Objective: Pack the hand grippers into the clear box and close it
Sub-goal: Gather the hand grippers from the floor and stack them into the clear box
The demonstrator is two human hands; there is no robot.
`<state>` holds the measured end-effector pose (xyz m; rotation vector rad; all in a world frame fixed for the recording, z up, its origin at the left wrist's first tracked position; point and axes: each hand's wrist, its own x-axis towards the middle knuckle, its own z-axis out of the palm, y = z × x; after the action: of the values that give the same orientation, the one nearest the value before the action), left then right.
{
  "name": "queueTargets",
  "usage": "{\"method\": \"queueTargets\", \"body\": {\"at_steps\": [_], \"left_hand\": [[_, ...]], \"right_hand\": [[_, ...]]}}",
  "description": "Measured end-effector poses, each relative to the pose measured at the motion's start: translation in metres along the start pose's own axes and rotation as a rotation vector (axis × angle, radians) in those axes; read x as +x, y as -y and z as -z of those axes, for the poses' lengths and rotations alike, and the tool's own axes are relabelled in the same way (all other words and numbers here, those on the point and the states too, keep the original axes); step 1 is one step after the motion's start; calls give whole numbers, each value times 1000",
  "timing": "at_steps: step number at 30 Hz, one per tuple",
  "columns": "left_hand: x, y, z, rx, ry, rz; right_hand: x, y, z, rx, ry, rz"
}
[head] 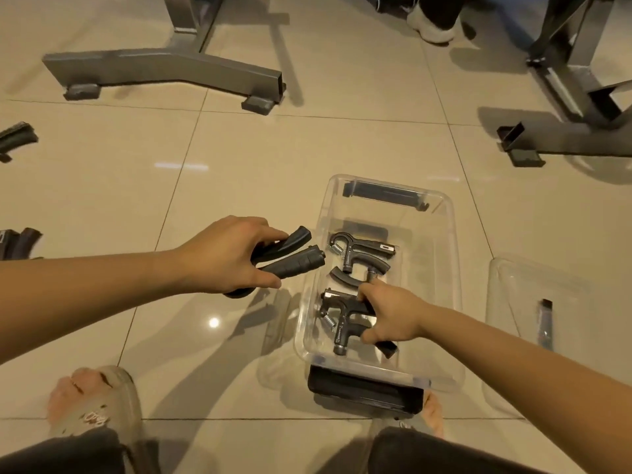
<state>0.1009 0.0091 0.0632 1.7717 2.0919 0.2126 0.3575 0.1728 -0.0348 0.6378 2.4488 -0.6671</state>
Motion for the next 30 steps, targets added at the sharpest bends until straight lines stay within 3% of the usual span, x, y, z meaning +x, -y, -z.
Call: {"method": "queueTargets", "body": {"at_steps": [10,21,24,30], "left_hand": [[34,-2,-16,-167,39,-97],[38,7,-21,-231,45,-123],[39,7,-23,-252,38,-114],[38,5,-24,-271,27,-111]], "right_hand": [[30,-11,-30,189,-3,-79],[37,-16,-42,14,-32,-232],[38,-16,-44,-11,-66,-227],[41,-18,-37,123,91,-102]]}}
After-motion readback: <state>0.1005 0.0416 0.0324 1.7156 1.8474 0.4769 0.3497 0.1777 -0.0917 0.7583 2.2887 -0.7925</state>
